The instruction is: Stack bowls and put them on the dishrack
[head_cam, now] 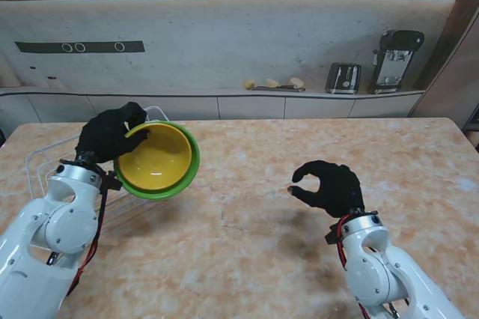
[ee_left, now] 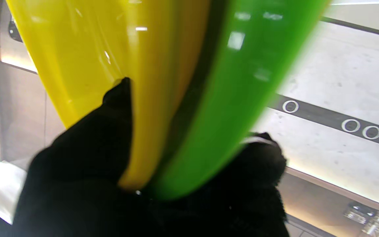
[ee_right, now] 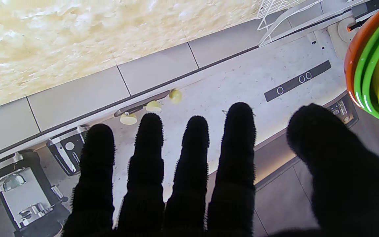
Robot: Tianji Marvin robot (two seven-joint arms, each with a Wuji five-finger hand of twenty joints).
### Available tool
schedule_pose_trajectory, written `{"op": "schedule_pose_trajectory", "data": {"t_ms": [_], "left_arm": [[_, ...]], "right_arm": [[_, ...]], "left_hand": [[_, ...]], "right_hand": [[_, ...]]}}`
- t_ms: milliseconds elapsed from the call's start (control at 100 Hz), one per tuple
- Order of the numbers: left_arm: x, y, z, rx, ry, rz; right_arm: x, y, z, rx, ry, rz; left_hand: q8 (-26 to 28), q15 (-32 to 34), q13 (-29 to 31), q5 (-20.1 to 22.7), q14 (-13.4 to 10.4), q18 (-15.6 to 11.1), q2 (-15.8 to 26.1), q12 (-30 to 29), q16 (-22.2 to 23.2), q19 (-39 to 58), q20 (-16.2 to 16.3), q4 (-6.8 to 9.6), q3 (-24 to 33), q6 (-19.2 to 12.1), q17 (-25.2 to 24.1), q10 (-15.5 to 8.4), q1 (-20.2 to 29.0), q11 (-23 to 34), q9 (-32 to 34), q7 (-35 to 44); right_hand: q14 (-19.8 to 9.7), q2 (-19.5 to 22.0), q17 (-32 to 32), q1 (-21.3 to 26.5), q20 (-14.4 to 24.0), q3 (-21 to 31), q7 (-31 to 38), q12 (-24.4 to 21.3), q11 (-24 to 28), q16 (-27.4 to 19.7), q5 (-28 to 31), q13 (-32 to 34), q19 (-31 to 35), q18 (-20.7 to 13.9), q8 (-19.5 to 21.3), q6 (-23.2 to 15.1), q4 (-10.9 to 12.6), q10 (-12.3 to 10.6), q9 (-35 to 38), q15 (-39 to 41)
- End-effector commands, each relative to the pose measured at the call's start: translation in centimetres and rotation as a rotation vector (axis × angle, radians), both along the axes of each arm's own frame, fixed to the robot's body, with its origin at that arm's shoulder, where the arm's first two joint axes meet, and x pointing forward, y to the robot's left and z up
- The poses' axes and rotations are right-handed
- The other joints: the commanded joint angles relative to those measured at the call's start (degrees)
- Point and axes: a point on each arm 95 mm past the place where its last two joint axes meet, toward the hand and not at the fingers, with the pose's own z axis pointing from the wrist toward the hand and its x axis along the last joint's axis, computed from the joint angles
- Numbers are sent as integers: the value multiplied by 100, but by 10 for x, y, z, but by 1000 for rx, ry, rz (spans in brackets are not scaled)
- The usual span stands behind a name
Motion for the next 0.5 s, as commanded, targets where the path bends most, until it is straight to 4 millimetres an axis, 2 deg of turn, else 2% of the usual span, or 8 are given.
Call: {"op": "schedule_pose_trajectory", "data": {"t_ms": [0,490], "left_arm": [[4,10,9,20,-7,20],[23,47,11,68,7,138]], "right_arm": [[-2,3,-4,-1,23,9],[0,6,-4,-9,36,18]], "left_hand": [[516,209,100,476,-239,-365,1264,98,-17,235,102,986,1441,-1444,12,-1328,1945,793,889,1362],[507,178,17,413,-256,-359,1327,116,-9,167,178,984,1320,-1471,-79,-1348,2016,814,794,1352]], "right_hand": [[0,-68,-117,22,92,31,31,53,-74,-61,60,-65,-20,38,-52,-118,-125,-41,42,-58],[6,-59,-109,20,97,28,25,50,-81,-65,54,-83,-21,49,-48,-116,-123,-41,29,-71]]}}
